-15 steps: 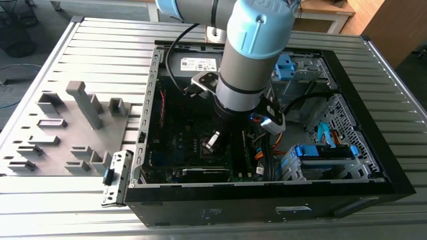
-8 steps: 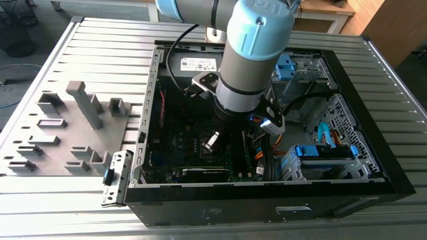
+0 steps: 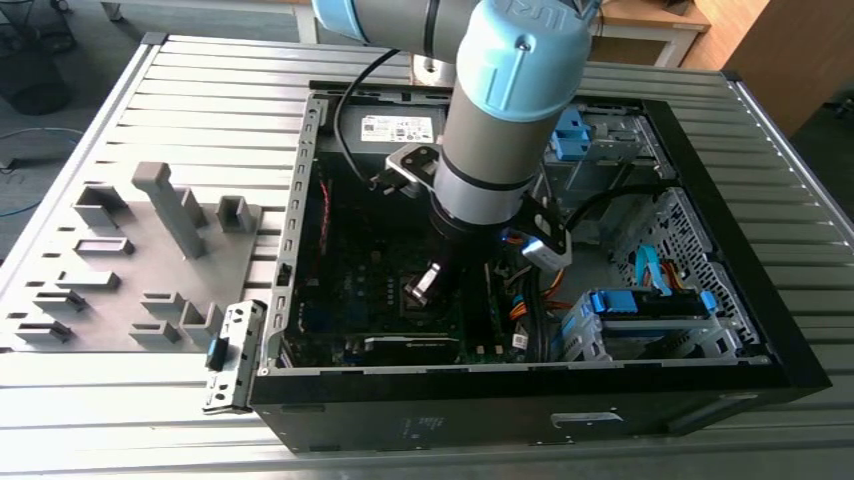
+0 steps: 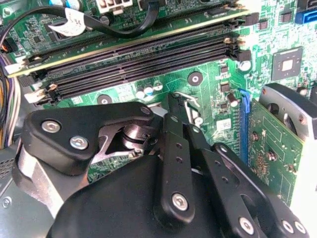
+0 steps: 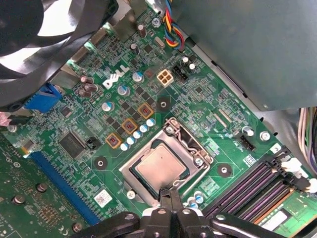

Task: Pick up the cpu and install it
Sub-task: 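Install the first cpu locking lever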

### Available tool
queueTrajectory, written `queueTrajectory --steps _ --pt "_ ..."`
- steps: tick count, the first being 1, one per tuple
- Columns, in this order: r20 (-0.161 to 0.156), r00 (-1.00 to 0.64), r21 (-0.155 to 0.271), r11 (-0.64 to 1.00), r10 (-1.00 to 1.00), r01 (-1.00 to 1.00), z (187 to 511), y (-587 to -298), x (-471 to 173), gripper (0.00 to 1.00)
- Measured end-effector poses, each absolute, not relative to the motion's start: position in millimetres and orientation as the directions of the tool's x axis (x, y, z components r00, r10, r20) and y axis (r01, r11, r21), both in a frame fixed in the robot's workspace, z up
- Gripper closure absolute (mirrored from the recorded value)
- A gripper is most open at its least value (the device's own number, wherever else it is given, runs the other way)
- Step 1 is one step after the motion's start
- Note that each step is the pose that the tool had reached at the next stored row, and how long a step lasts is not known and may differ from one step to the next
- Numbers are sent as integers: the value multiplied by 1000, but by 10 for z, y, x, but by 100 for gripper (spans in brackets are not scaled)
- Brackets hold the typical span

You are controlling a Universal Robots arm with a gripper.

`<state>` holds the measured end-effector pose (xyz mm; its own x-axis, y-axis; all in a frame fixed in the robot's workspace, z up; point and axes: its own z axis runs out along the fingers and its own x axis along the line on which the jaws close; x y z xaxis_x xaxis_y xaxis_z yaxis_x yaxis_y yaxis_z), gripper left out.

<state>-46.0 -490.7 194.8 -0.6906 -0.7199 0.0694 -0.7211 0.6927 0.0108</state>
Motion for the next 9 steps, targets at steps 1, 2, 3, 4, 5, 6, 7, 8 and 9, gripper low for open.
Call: queueTrajectory --steps 1,2,3,4,5,6,7,8,9 --pt "69 -691 11 693 -720 -721 1946 -4907 -456 90" --pt "69 -691 11 693 -720 -721 1942 -4907 -454 90" --pt "69 -691 11 694 -719 -720 1939 -4907 -453 90" --pt "69 -692 11 694 -719 -720 1936 -4907 -452 90" --pt "69 -692 11 694 -719 -720 1932 -4909 -451 90" --pt "69 -692 11 694 -719 -720 1930 -4912 -451 90" --pt "69 -692 11 694 -719 -720 1928 -4919 -451 90" --pt "69 -692 11 694 -719 -720 1927 -4928 -450 90" --pt "69 -692 11 694 -719 -720 1926 -4939 -451 90"
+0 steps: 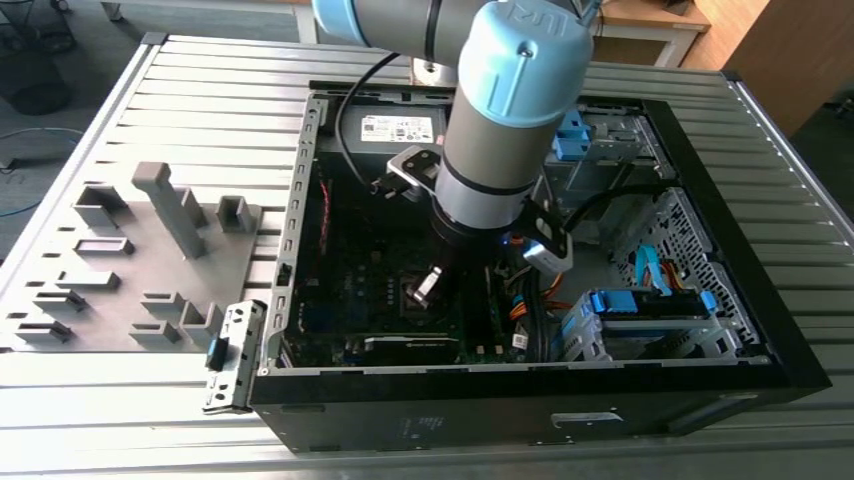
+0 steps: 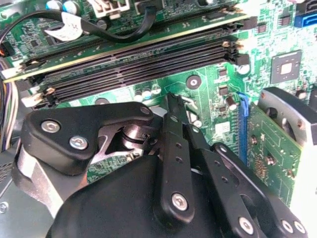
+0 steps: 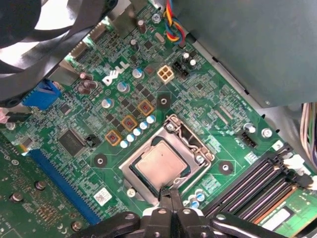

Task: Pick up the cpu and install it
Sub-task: 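Install the first cpu locking lever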

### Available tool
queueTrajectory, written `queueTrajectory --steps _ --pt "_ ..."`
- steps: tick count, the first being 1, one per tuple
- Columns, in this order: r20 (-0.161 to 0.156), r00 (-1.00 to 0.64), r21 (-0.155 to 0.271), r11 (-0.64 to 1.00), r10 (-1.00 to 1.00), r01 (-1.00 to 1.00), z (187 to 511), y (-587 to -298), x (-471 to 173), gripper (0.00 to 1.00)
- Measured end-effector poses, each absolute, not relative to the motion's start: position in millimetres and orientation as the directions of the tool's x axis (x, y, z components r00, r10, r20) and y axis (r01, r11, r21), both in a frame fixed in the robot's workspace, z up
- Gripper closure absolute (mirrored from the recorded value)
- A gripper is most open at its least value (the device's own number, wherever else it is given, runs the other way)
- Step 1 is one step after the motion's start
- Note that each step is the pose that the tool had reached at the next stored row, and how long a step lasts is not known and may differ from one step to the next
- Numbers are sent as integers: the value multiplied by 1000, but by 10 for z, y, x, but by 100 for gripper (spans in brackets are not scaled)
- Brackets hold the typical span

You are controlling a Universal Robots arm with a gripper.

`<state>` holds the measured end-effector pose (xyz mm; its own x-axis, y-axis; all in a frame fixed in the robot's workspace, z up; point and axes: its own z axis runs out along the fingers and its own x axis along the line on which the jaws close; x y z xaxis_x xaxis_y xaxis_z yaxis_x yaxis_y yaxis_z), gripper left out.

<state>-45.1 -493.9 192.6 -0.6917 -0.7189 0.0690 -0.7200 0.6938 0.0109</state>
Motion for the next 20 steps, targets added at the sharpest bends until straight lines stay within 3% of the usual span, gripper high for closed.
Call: queueTrajectory --steps 20 --pt "69 -696 11 698 -715 -716 1887 -4973 -372 90"
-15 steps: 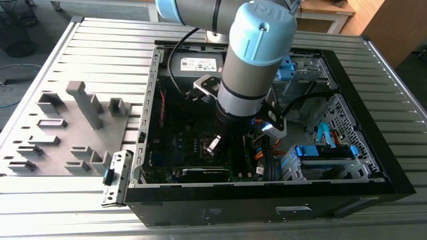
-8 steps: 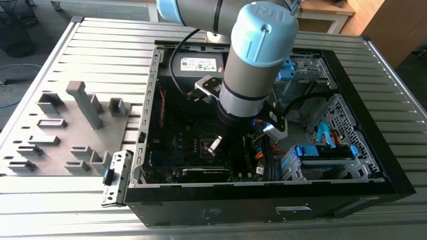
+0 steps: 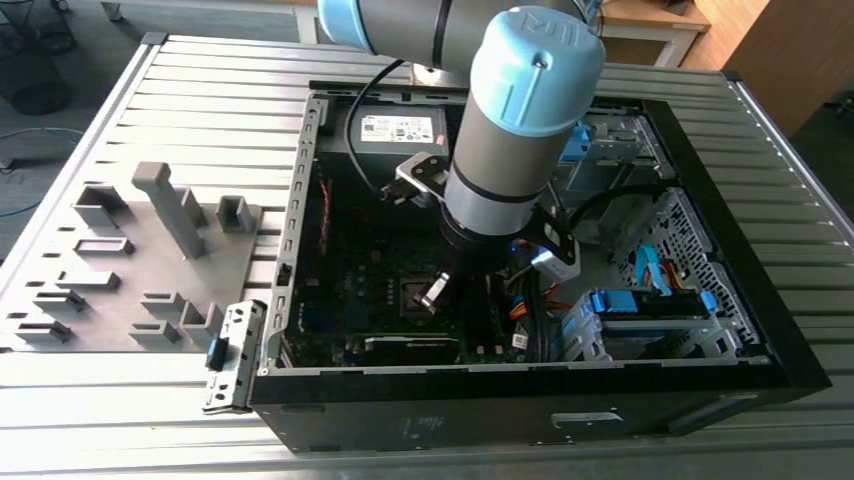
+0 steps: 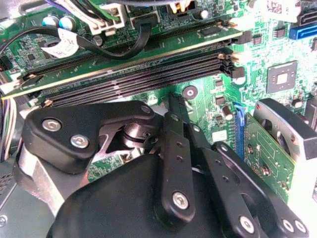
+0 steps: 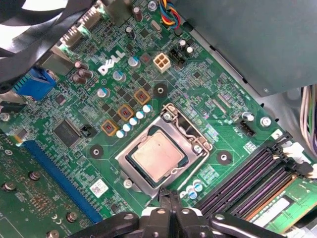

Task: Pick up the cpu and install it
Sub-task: 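Install the first cpu locking lever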

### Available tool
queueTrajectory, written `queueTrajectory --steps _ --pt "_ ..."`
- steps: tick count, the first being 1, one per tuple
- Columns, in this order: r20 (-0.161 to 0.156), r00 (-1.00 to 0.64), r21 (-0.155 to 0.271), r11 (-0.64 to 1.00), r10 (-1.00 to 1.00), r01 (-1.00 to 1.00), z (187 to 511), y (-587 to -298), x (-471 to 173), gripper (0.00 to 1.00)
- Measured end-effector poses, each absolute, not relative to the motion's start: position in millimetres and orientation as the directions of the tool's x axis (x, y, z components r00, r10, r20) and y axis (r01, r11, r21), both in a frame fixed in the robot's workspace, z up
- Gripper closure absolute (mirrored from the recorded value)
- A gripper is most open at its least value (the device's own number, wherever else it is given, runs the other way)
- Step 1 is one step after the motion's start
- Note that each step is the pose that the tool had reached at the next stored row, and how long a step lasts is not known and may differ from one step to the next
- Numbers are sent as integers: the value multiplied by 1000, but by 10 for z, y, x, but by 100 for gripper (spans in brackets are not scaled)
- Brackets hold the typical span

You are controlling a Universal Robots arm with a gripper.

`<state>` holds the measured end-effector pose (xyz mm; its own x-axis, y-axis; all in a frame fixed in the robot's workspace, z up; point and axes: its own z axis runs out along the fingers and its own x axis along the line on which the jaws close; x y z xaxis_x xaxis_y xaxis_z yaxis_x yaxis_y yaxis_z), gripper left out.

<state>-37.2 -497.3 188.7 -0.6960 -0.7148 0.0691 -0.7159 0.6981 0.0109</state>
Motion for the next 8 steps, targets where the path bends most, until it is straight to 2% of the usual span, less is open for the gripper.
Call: queueTrajectory --steps 8 --pt "39 -696 39 697 -717 -716 1887 -4987 -388 90"
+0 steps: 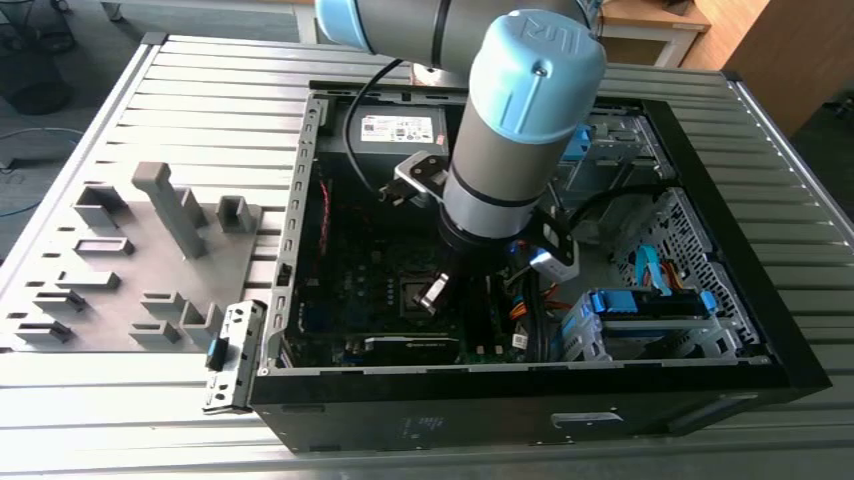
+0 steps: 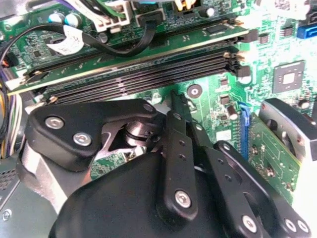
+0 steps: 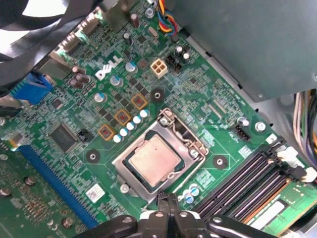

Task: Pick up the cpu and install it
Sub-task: 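Install the first cpu locking lever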

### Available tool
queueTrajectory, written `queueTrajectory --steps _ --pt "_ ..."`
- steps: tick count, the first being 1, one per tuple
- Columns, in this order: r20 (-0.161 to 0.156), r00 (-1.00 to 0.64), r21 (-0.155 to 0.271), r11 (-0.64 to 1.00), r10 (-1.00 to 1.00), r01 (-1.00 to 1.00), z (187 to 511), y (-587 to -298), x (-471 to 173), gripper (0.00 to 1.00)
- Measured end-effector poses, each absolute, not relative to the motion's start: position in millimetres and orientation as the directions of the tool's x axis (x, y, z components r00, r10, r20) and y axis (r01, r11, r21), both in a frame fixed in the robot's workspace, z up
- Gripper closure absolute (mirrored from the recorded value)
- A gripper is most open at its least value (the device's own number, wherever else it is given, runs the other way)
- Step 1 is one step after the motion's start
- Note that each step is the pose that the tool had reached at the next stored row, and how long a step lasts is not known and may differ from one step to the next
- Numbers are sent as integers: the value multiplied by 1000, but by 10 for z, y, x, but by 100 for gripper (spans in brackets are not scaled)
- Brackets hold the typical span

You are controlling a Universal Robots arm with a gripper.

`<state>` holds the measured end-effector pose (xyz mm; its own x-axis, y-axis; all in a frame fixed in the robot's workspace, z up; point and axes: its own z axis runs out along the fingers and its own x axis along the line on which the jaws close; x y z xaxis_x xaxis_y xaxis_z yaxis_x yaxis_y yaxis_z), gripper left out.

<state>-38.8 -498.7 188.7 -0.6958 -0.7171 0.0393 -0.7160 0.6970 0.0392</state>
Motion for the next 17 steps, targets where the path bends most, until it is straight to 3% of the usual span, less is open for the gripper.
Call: queueTrajectory --steps 6,17 --pt "27 -696 51 696 -717 -716 1917 -4991 -396 90" --pt "28 -696 50 696 -718 -716 2373 -4993 -396 90"
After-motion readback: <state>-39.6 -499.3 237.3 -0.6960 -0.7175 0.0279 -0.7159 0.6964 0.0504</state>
